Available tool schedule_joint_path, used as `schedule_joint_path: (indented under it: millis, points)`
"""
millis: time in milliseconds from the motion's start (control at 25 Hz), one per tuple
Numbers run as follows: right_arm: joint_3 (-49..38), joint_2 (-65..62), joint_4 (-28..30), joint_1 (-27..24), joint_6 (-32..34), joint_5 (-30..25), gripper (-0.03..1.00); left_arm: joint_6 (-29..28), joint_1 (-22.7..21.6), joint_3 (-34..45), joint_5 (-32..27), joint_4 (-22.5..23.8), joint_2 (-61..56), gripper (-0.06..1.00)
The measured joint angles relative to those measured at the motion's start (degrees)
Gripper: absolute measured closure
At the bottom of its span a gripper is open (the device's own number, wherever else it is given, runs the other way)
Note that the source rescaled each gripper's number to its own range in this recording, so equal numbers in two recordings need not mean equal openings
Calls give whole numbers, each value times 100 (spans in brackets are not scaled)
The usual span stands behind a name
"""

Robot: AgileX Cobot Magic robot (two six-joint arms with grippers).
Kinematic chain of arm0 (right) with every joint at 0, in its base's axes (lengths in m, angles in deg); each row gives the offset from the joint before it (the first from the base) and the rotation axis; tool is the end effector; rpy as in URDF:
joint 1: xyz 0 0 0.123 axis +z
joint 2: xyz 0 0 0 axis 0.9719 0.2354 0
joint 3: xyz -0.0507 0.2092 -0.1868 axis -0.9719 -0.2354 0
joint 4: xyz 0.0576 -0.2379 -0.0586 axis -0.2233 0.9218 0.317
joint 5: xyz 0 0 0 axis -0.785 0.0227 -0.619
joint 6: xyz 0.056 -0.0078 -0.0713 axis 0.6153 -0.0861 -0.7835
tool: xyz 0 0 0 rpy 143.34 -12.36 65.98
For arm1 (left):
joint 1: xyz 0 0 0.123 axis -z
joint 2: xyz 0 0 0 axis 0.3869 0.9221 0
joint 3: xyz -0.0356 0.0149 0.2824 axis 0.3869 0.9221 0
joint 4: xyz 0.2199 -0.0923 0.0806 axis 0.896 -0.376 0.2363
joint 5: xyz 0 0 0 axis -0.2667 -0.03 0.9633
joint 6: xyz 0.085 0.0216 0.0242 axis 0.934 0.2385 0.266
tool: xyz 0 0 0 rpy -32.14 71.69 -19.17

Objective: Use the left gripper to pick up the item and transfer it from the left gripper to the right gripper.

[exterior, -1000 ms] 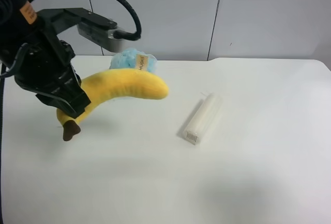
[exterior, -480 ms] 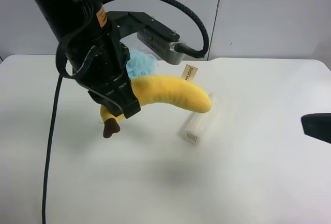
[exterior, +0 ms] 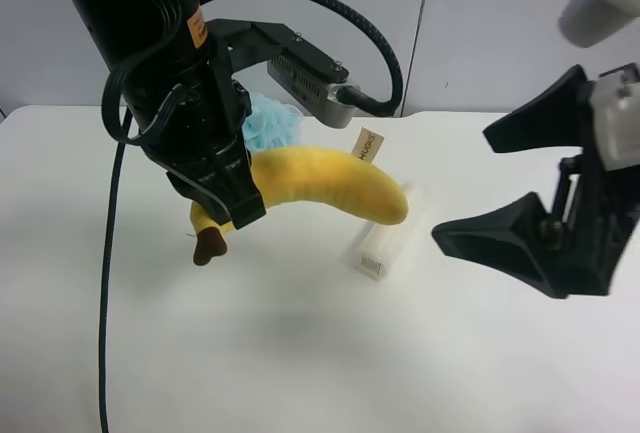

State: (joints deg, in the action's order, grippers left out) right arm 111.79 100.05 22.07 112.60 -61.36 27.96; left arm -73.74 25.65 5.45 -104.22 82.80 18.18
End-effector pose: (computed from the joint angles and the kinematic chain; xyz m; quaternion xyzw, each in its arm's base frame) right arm 0.1308 0.1161 0.3029 -0.4630 0.7741 0.1387 0.4088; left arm 0.2131 -0.2395 0.2925 0.4739 0.8746 -0.0324 0.0968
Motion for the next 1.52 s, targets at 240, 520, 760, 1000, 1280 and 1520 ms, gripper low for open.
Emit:
schedule_joint_path:
  millis: [240,520,760,1000,1280,1520]
  points:
    - [0,895,-5,482,-47,819,-3,90,0,0,-94,0,0,94]
    - [0,1466,-135,498,-261,1145,-3,234,0,0,-94,-242,0,94]
    - [0,1546,-709,498,-935,1274,-3,562,0,0,-33,-815,0,94]
    - [0,1546,-1179,498,-1312,1296,-3,730,0,0,131,-1254,0,94]
    - [0,1546,-1193,498,-1342,1289,-3,859,0,0,216,-1621,0,94]
    - [0,1546,-1186,498,-1343,960,21,896,0,0,257,-1655,0,94]
